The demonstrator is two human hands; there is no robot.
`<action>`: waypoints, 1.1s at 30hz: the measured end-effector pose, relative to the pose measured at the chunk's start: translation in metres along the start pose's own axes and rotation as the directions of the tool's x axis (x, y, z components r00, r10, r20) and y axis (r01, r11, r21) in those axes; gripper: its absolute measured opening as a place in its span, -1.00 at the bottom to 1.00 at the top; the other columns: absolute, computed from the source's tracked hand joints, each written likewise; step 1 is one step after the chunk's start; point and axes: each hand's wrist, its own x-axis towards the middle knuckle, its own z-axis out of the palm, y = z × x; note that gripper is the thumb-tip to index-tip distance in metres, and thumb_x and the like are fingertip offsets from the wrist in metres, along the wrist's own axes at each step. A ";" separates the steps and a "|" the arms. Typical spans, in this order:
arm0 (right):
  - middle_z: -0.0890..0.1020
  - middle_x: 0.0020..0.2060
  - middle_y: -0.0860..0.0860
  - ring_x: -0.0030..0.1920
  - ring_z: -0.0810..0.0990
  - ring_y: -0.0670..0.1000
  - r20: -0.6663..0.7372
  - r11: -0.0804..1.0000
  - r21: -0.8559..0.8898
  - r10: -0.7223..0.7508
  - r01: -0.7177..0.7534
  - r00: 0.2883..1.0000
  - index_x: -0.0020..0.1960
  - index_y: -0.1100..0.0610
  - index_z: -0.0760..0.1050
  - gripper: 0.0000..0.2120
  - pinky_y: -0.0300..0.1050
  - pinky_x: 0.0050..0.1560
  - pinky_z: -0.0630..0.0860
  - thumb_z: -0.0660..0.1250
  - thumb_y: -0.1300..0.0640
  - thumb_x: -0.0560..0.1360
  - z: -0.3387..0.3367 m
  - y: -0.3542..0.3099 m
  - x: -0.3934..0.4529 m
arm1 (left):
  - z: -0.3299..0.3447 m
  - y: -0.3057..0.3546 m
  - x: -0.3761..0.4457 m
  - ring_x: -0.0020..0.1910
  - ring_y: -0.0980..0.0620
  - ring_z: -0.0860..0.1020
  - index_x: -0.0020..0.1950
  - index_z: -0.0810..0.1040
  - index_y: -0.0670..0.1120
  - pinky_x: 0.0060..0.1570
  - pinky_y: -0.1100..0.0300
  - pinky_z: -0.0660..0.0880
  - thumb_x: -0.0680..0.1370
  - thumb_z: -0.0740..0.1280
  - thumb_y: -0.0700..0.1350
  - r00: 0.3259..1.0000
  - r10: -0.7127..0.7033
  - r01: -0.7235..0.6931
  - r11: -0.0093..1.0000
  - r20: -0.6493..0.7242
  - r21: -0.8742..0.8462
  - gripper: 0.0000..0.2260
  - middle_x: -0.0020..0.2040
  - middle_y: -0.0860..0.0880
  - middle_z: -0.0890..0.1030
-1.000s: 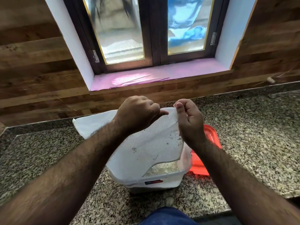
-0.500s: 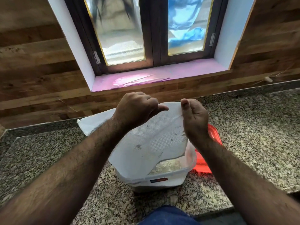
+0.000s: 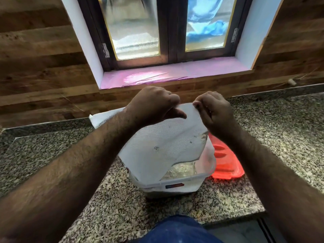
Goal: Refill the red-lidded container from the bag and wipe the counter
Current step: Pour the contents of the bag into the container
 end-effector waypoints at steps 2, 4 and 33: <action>0.63 -0.18 0.08 -0.12 0.57 0.13 -0.030 0.996 0.053 0.078 -0.076 0.996 -0.08 0.27 0.60 -0.72 0.10 -0.03 0.52 0.27 0.13 0.71 0.000 0.001 0.000 | -0.011 -0.003 -0.013 -0.34 -0.01 0.53 -0.07 0.57 -0.07 -0.27 0.14 0.46 0.48 0.30 0.44 0.980 -0.149 0.155 0.987 0.131 -0.032 -0.45 -0.28 0.02 0.54; 0.59 -0.18 0.01 -0.12 0.55 0.11 -0.036 0.990 0.084 0.120 -0.116 0.992 -0.08 0.27 0.59 -0.75 0.11 -0.05 0.53 0.28 0.18 0.71 0.002 0.002 -0.004 | -0.023 -0.012 -0.029 -0.27 0.03 0.52 -0.01 0.54 -0.02 -0.21 0.15 0.43 0.40 0.31 0.54 0.938 -0.260 0.254 0.966 0.231 0.055 -0.38 -0.23 0.04 0.57; 0.70 0.33 0.10 0.36 0.64 0.13 0.275 0.988 -0.145 -0.016 0.058 0.961 0.44 0.16 0.59 -0.37 0.20 0.51 0.41 0.09 -0.29 0.72 0.003 -0.036 0.007 | -0.045 -0.035 -0.041 -0.48 0.06 0.46 -0.29 0.41 0.02 -0.32 0.23 0.34 0.49 0.52 0.21 0.982 -0.127 0.139 0.988 0.141 -0.074 -0.60 -0.43 0.06 0.45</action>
